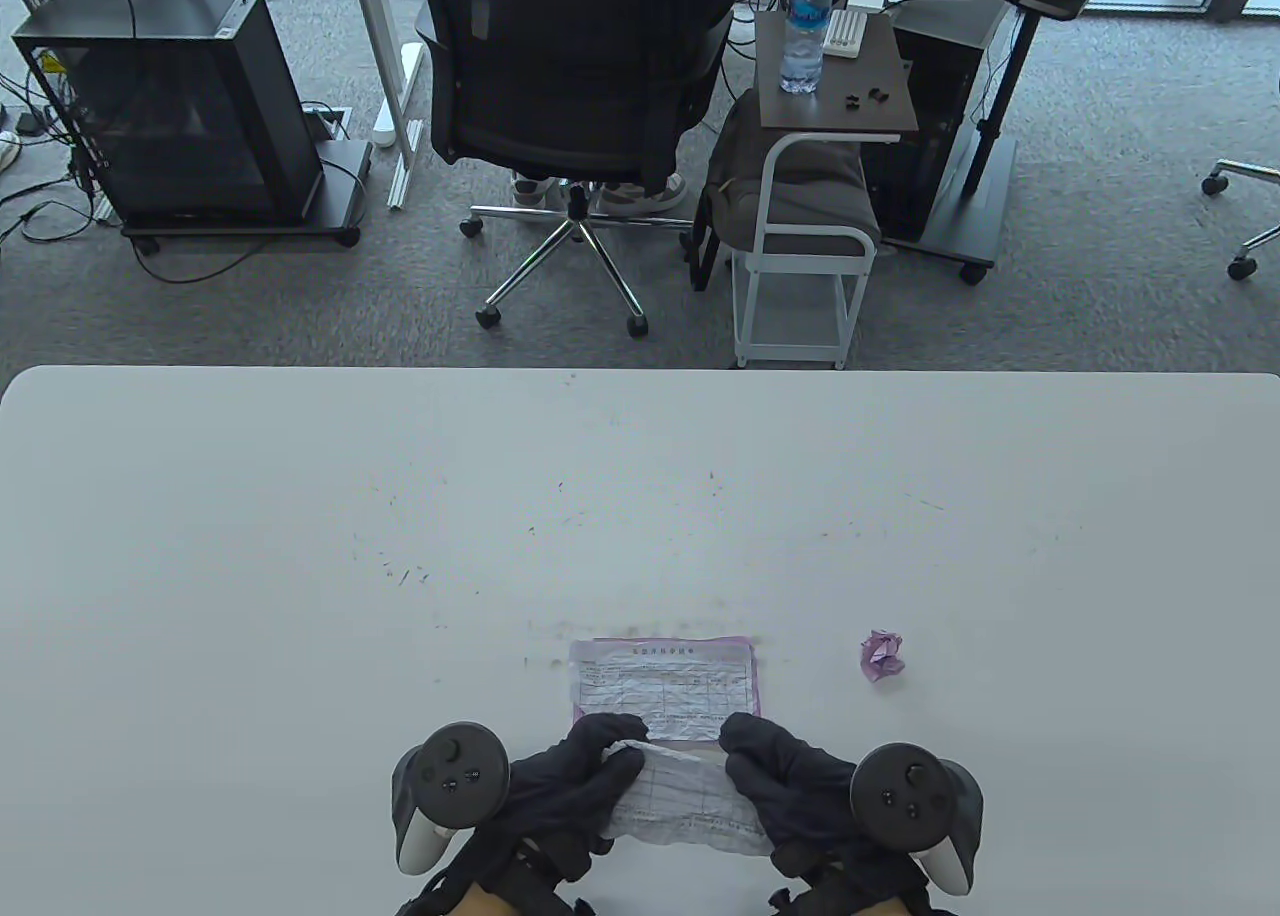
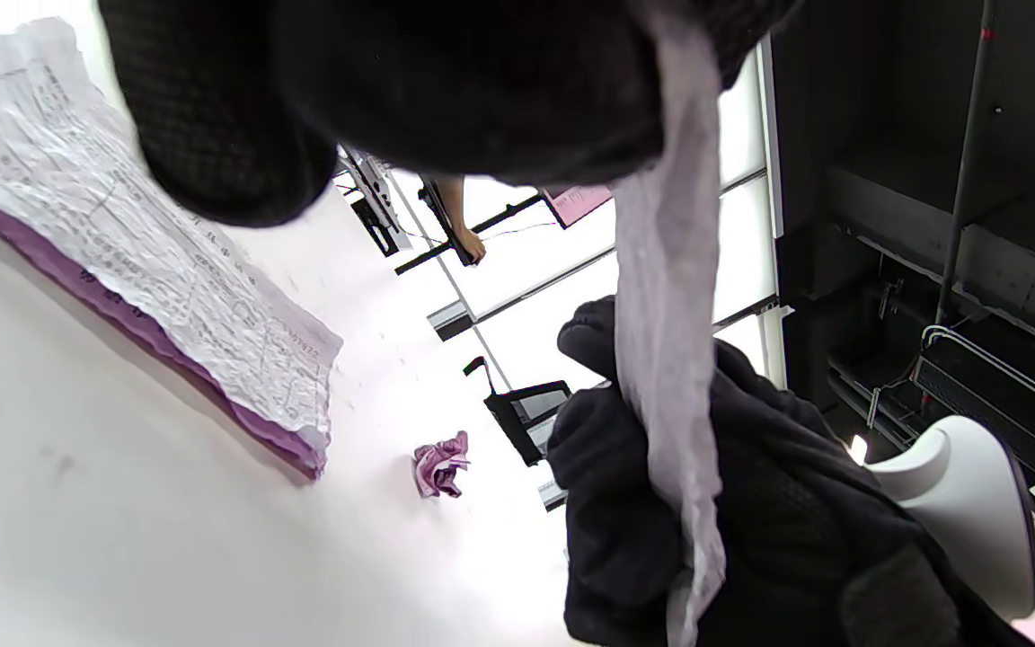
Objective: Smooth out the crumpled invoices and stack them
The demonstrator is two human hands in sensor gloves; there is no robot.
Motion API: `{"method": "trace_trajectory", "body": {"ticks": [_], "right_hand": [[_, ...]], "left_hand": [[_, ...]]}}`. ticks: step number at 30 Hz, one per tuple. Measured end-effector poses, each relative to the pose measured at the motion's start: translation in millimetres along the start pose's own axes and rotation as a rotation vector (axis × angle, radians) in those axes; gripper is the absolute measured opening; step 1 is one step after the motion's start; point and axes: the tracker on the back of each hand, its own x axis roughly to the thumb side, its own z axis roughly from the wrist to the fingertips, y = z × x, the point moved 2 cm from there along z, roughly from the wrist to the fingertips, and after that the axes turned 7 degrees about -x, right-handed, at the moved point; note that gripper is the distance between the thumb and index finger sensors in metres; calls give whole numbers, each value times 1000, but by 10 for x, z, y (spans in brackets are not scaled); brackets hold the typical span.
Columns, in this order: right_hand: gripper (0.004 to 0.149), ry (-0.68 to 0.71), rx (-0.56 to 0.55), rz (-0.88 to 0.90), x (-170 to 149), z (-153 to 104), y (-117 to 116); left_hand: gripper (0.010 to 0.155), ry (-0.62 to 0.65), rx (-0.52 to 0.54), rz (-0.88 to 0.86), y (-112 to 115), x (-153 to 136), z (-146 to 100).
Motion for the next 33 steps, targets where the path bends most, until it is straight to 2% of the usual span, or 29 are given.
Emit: {"method": "trace_trajectory", "body": {"ticks": [4,9,12,14,16,17,19,20,23,27,30,33], "right_hand": [[44,-5,57,-46,-17,-6,-61],[77,122,89,-28,97,-17,-60],[87,187,143,-55,233,-39,-144],[89,213,196,-132,299,-57,-247],[82,227,201,-191,329,-63,-329],[74,230,161,-204,334,-60,-350],[46,259,66,-159,321,-37,-329],[42,216,58,-98,286,-26,-312],[42,113,90,57,175,-11,-272],[42,86,96,17,114,2,-213],[41,40,106,37,76,8,-207],[41,18,82,28,57,20,-182]], "left_hand": [[48,-42,-5,-21,7,-21,-14],[52,-82,4,-19,11,-62,-26],[53,-67,-47,6,77,-29,4],[54,-57,-69,0,125,-2,19],[55,-30,-119,-25,169,13,39],[55,-29,-149,-48,191,11,43],[60,-25,-172,-64,201,5,46],[62,-10,-189,-58,199,9,52],[69,44,-252,-33,198,22,79],[62,16,-278,97,198,18,98],[56,0,-241,195,154,25,89],[45,-23,-194,217,104,24,70]]}}
